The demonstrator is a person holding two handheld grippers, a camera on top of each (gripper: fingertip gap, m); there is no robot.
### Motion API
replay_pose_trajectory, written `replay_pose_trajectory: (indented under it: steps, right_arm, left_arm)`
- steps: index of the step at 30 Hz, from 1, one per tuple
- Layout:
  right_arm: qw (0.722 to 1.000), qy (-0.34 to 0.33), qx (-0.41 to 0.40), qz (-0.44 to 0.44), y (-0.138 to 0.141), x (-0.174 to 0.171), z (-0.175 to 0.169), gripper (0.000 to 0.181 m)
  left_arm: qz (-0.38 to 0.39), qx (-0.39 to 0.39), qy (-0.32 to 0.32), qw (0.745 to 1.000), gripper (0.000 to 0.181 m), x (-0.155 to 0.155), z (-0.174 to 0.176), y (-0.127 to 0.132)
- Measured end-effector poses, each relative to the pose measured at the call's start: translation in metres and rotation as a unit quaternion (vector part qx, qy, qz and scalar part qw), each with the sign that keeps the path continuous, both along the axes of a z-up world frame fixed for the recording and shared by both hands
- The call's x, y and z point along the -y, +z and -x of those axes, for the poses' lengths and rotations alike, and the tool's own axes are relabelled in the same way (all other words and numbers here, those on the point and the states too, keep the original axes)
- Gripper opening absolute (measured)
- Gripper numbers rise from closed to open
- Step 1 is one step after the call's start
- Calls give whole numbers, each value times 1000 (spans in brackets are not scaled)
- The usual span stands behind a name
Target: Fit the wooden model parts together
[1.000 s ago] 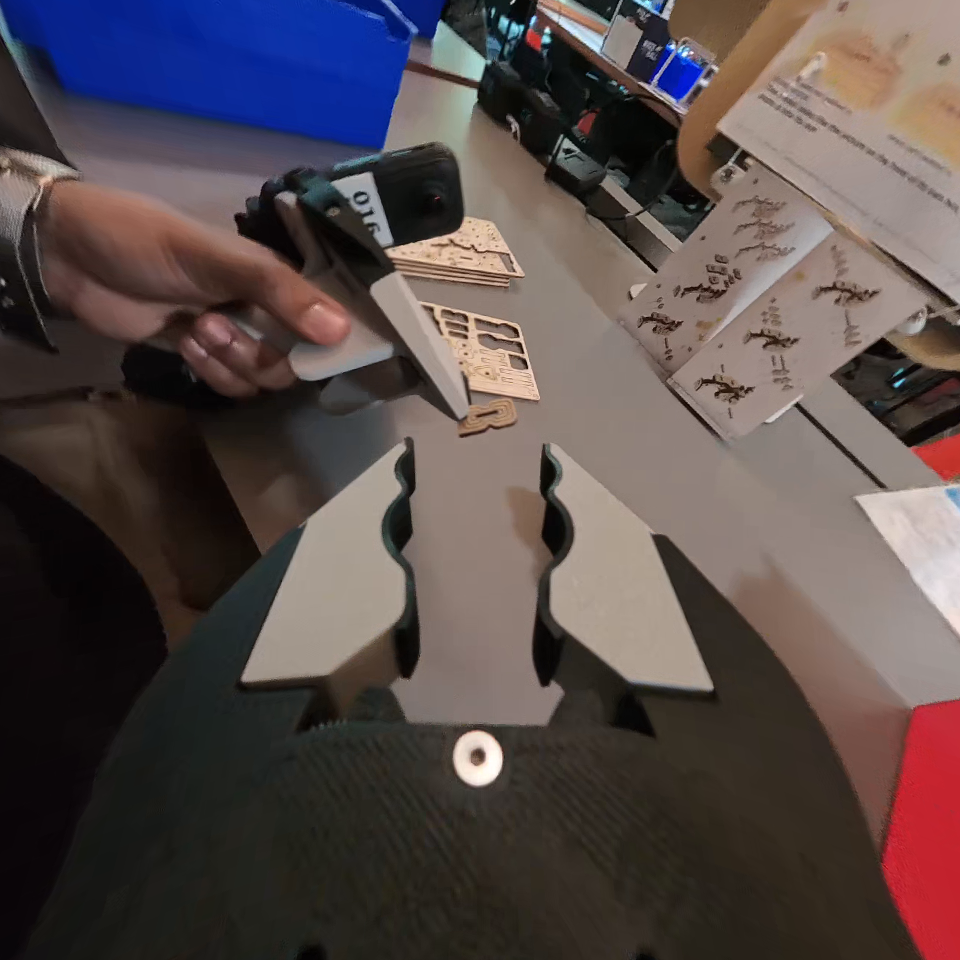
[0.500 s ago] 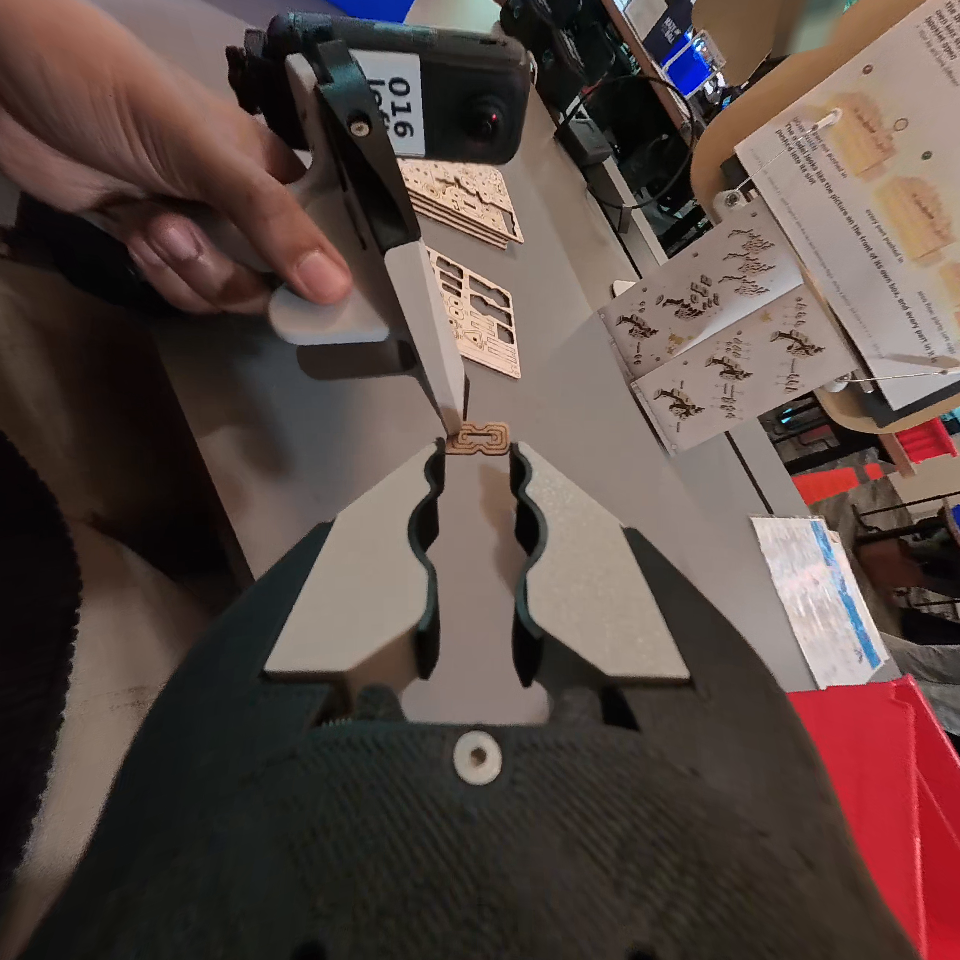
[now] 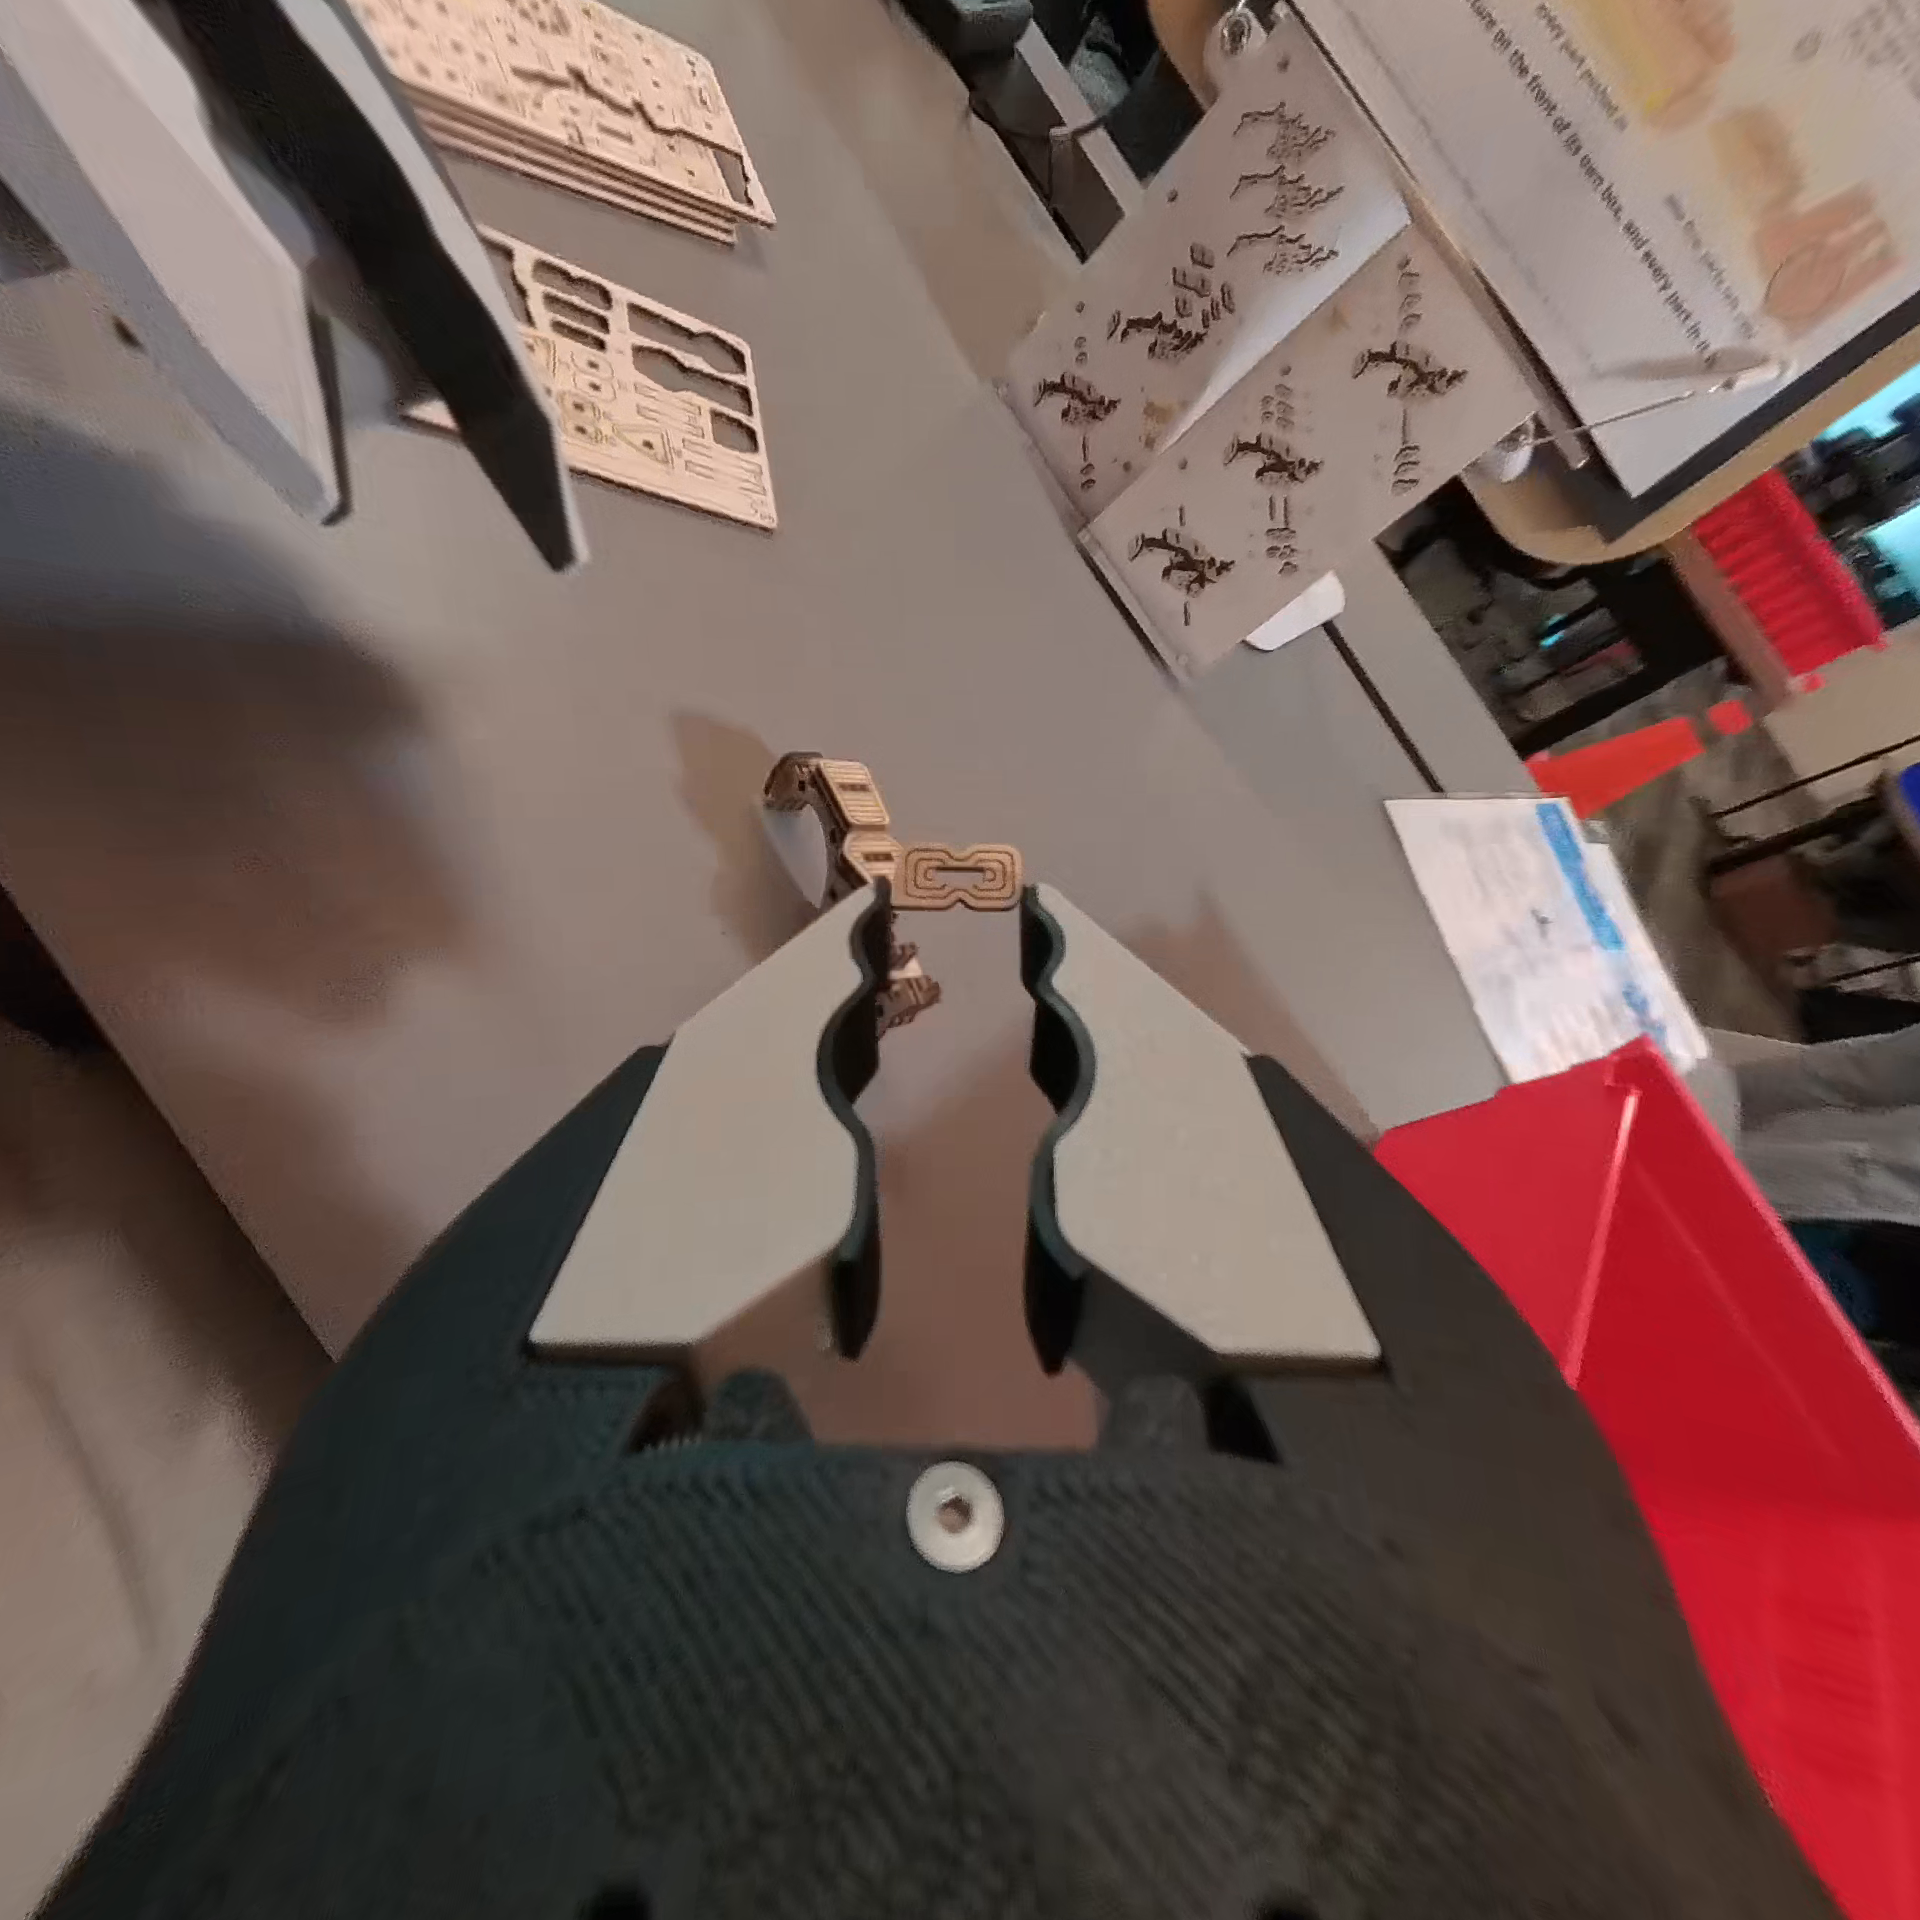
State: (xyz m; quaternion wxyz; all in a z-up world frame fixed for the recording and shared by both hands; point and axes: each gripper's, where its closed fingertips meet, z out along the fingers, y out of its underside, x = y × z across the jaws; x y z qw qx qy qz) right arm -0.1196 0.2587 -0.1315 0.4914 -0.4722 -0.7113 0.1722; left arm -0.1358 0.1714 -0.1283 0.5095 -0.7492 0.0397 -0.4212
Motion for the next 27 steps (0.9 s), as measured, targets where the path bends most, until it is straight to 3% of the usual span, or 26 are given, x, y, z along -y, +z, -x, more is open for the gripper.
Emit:
replay_pose_trajectory:
  steps: [6,11,15,21,27]
  right_arm:
    - [996,33,27,72,2,-7,5,24]
    - [995,41,36,86,5,-6,10,24]
    - [994,31,39,97,0,-11,7,24]
    - [991,26,25,128,1,-17,5,24]
    - [991,24,27,129,-6,-19,2,24]
  left_arm:
    - [-2,-140,-11,990,49,-42,14,-4]
    - [9,-322,-72,944,58,-76,28,-36]
    - [11,-313,-141,939,57,-88,13,-46]
    - [30,-340,-179,923,57,-97,13,-70]
    - [32,-344,-214,914,57,-75,25,-71]
